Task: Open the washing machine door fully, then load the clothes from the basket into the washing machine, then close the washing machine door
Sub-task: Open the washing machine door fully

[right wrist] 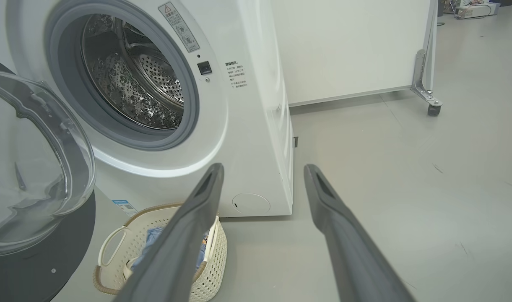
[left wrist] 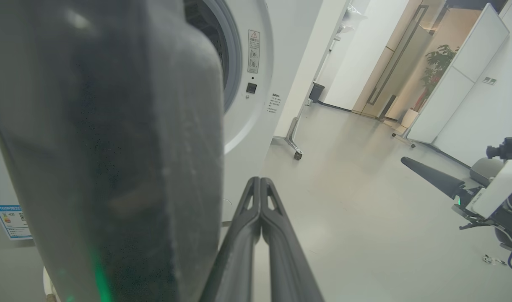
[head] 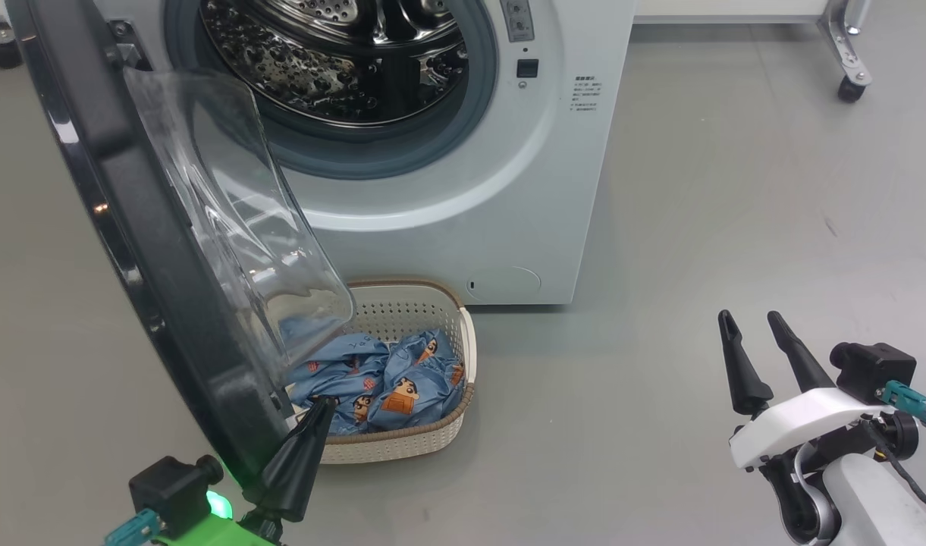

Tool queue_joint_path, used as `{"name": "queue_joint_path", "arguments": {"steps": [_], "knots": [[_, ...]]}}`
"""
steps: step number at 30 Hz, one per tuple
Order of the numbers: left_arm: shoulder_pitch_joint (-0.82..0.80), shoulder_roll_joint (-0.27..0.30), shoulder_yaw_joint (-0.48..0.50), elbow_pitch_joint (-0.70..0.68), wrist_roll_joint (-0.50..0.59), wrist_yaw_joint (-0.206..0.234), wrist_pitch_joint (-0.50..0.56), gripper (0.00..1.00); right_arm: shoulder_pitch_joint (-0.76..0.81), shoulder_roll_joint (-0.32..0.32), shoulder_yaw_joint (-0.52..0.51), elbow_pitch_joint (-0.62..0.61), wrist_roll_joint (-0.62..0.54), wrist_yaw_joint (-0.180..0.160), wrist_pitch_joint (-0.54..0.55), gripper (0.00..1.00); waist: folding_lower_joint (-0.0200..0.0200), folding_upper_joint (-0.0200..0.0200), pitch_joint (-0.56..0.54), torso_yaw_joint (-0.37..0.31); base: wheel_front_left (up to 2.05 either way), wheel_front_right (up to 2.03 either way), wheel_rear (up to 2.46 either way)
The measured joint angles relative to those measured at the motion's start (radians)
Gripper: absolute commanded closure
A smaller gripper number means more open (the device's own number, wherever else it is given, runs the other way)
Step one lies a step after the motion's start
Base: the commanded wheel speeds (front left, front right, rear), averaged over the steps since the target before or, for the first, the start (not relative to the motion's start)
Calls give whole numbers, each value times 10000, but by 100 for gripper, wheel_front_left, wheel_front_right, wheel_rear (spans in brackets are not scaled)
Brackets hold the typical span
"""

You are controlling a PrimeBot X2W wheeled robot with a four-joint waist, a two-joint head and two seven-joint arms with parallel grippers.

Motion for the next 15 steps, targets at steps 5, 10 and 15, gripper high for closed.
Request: {"name": "queue_joint_path", "arguments": {"steps": [5,10,15], "knots": [[-52,54,100,157,0,0,-63,100,1,33,-67,8,-25,8,0,0,0,0,15,333,0,0,0],[-79,59,169,305,0,0,-113,100,1,71,-140,19,-40,8,0,0,0,0,17,682,0,0,0],[-79,104,324,433,-2,0,-171,100,2,138,-192,38,-42,10,0,0,0,0,-4,1025,0,0,0]]}}
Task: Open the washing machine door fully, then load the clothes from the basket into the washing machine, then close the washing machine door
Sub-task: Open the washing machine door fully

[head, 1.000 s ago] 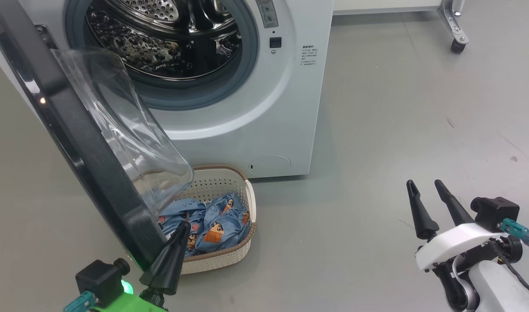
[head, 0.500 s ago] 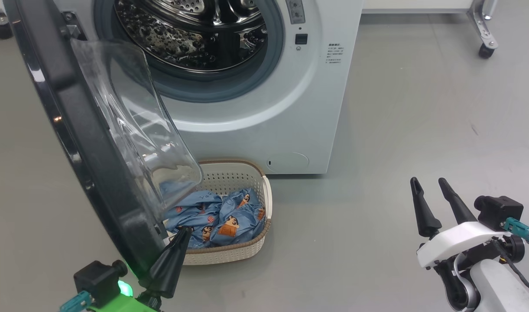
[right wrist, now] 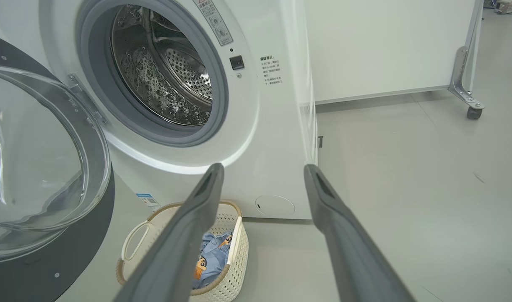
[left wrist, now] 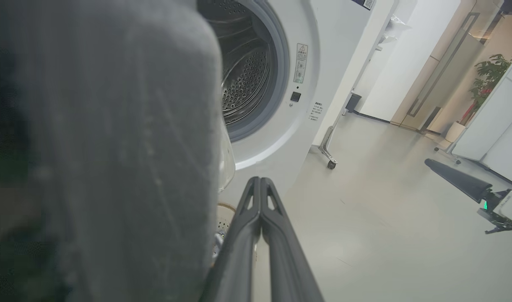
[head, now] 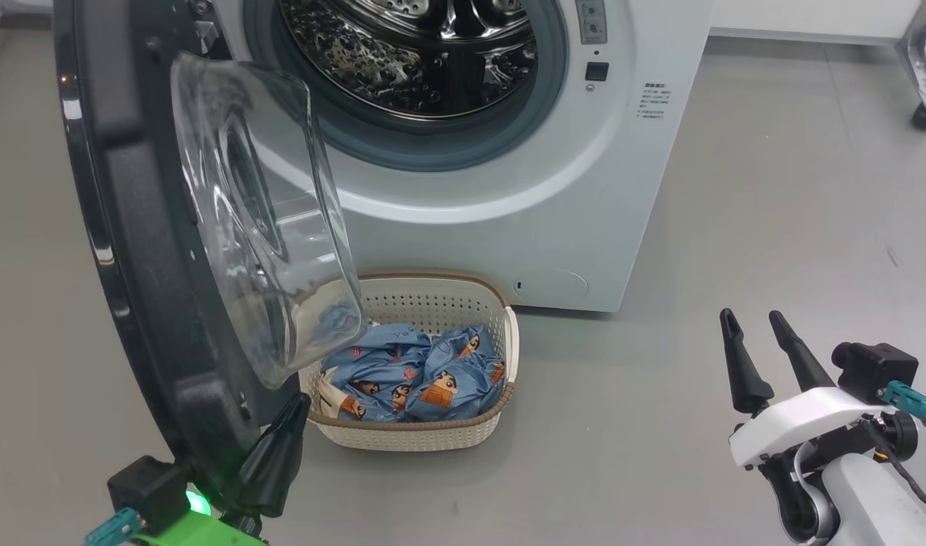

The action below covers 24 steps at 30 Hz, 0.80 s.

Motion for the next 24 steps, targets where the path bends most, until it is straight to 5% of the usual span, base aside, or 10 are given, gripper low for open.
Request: {"name": "queue_joint_path", "arguments": {"steps": [24], "knots": [[-27,742,1482,579,-297,633,-59,100,-2,232,0,100,-121,29,0,0,0,0,83,1024,0,0,0]]}}
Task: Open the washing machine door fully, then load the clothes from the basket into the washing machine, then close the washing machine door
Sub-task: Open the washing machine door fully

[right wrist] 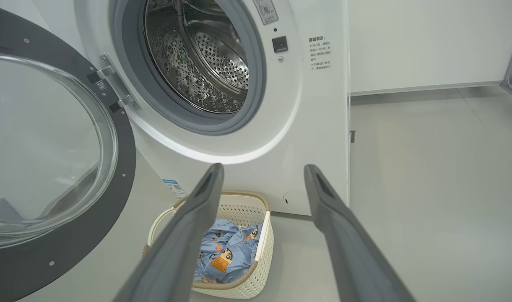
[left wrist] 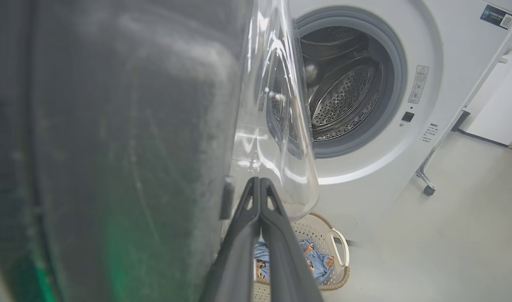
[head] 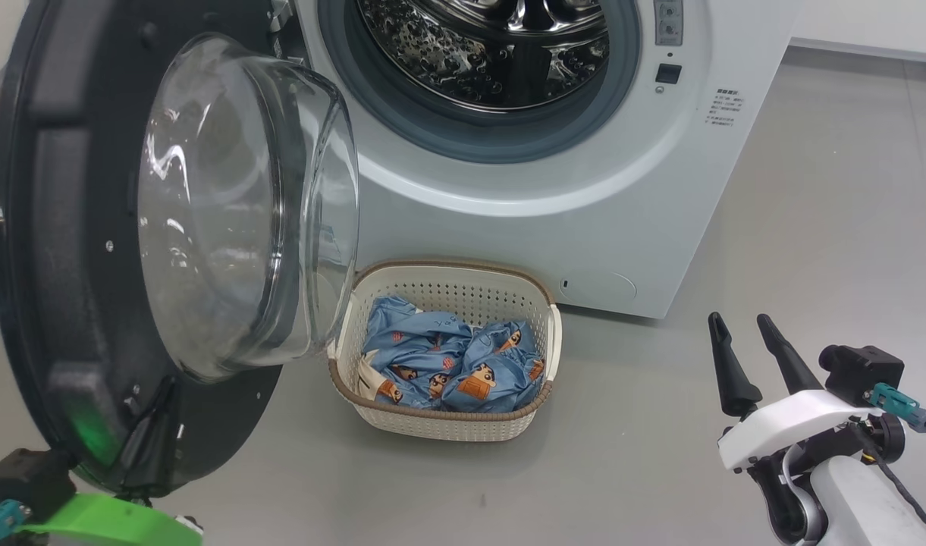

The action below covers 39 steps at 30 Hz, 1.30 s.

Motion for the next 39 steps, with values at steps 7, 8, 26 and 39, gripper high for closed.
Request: {"name": "queue_joint_path", "arguments": {"steps": [7,8,26,39], "knots": [[-238,487,512,314,-155,100,150,100,-176,44,2,-6,-90,2,0,0,0,0,224,77,0,0,0],[-248,546,564,347,-165,100,178,100,-200,44,0,-12,-136,4,0,0,0,0,260,91,0,0,0],[-1123,1283,1582,1588,-771,115,456,100,-618,213,12,65,-385,56,0,0,0,0,904,481,0,0,0],[-2088,2102,1720,2844,-909,-163,1290,100,-1003,520,59,198,-416,58,0,0,0,0,1132,612,0,0,0]]}}
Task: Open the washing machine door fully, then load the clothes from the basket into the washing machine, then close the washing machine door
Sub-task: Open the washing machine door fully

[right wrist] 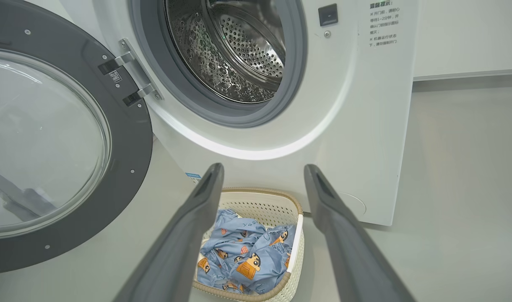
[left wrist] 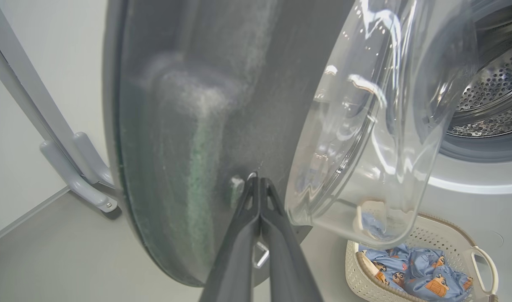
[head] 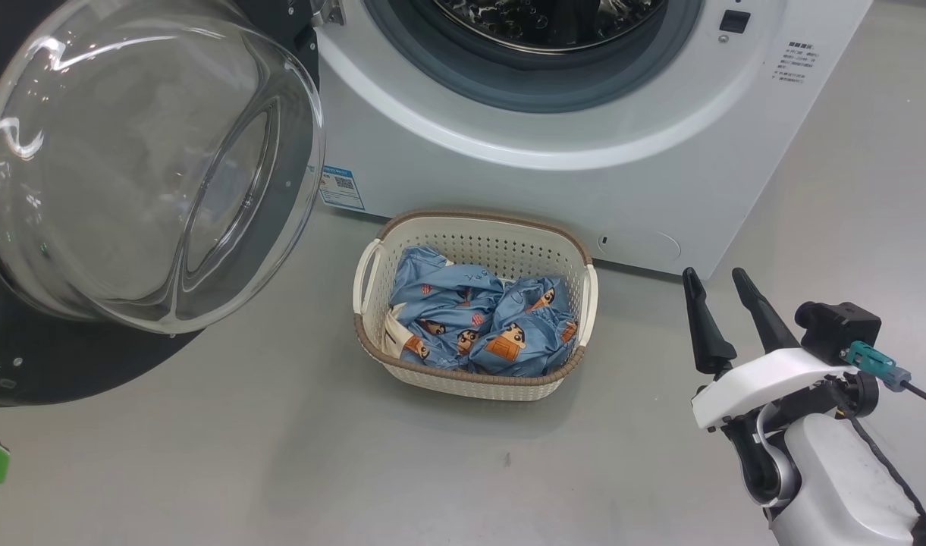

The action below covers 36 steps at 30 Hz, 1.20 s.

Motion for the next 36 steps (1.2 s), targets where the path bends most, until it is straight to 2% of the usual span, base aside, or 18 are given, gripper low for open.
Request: {"name": "queue_joint_path", "arguments": {"steps": [17,36], "knots": [[-1593,706,-178,1544,-23,-284,792,100,-435,268,198,163,-75,0,0,0,0,0,450,-235,0,0,0],[-2368,493,-635,2589,10,-385,717,100,-442,211,-23,278,-75,0,0,0,0,0,500,-294,0,0,0]]}}
